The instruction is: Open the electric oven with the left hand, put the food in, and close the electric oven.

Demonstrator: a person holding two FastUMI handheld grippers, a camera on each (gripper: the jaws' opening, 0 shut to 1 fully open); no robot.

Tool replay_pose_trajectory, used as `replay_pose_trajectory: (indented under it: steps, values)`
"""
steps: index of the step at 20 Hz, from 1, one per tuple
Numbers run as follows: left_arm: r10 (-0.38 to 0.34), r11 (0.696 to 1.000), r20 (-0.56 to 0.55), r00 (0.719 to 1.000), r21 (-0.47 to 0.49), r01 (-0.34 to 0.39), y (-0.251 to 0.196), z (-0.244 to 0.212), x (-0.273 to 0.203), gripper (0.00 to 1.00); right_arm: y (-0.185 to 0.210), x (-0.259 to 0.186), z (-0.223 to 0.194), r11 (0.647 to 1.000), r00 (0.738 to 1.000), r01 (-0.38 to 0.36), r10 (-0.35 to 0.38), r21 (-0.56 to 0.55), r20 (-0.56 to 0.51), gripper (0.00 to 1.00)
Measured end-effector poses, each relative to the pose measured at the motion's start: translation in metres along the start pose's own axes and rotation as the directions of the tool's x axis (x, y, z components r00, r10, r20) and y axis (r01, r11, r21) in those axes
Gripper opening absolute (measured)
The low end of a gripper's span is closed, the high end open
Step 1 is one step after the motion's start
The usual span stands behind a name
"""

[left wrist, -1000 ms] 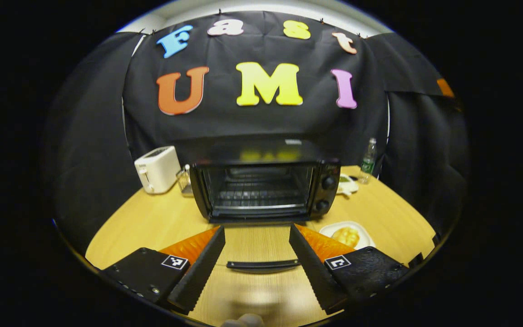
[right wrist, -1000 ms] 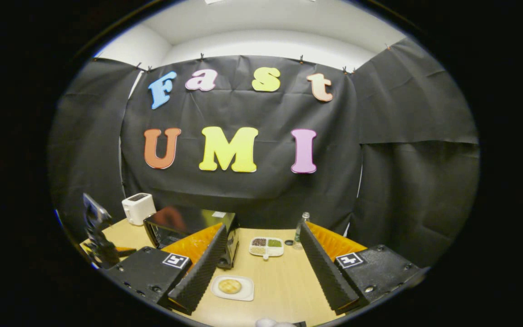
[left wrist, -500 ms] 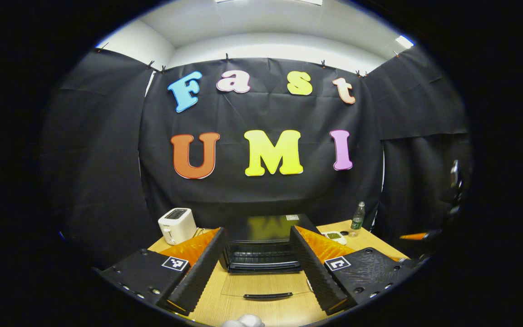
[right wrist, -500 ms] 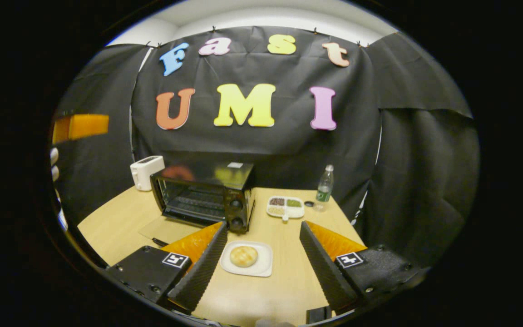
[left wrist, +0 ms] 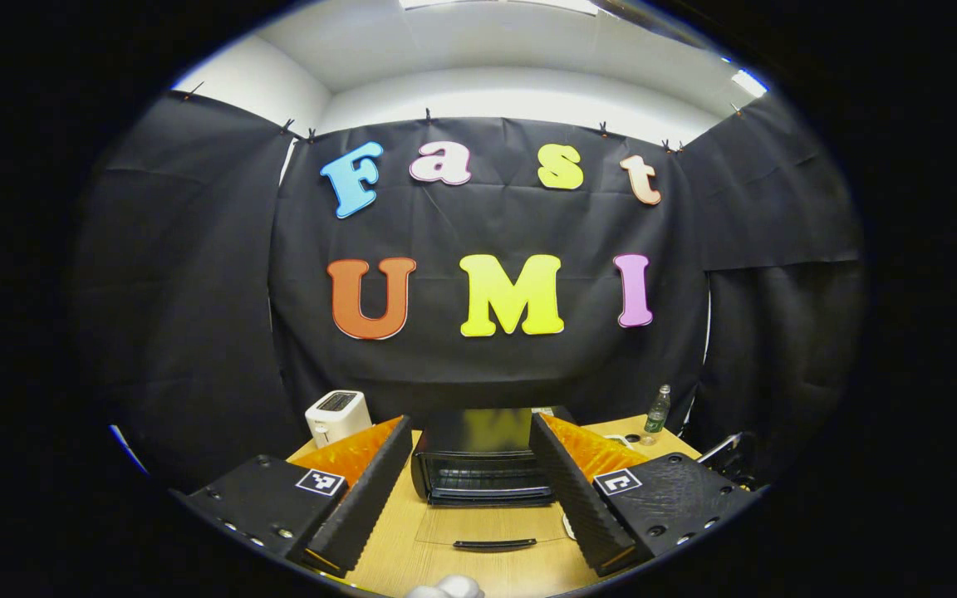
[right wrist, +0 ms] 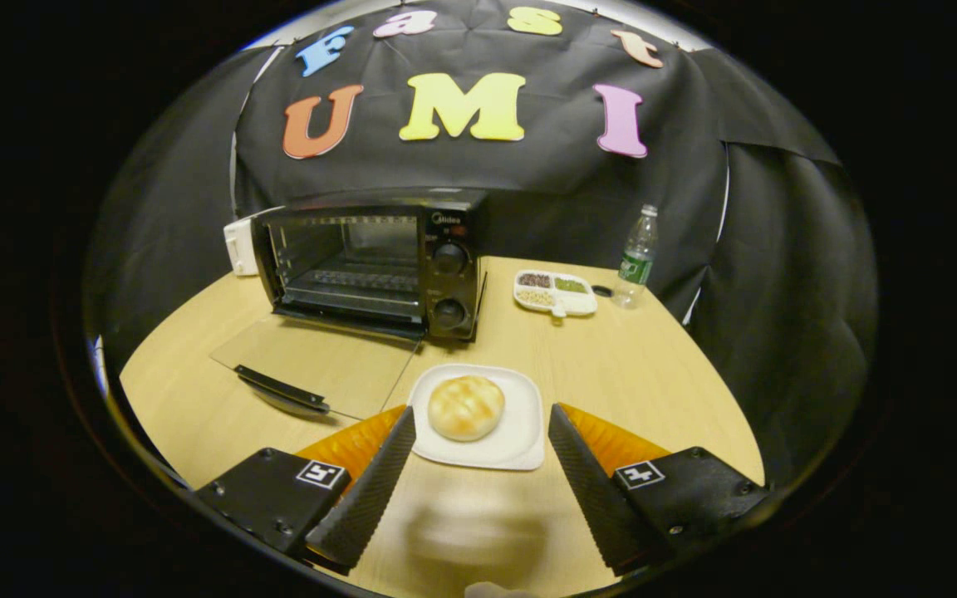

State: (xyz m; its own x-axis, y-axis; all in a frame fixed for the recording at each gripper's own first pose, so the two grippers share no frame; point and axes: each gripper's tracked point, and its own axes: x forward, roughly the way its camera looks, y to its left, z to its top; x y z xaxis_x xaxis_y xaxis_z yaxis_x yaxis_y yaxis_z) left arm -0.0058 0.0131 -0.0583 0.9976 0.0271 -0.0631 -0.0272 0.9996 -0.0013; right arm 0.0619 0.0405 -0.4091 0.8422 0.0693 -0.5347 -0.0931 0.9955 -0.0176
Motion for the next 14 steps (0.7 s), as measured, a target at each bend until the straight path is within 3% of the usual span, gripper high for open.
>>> replay_pose_trajectory:
  steps: [7,14]
  values:
    - [0.027,0.999,-0.009,1.000,0.018,-0.027,0.013,0.000,0.000,0.93,0.007,0.059,-0.010,0.999,0.997,0.032,-0.031,0.010,-0.065,1.00]
    - [0.037,0.999,-0.039,0.999,0.026,-0.036,0.025,-0.008,0.005,0.93,0.013,0.088,-0.022,0.999,0.991,0.045,-0.042,0.021,-0.123,1.00]
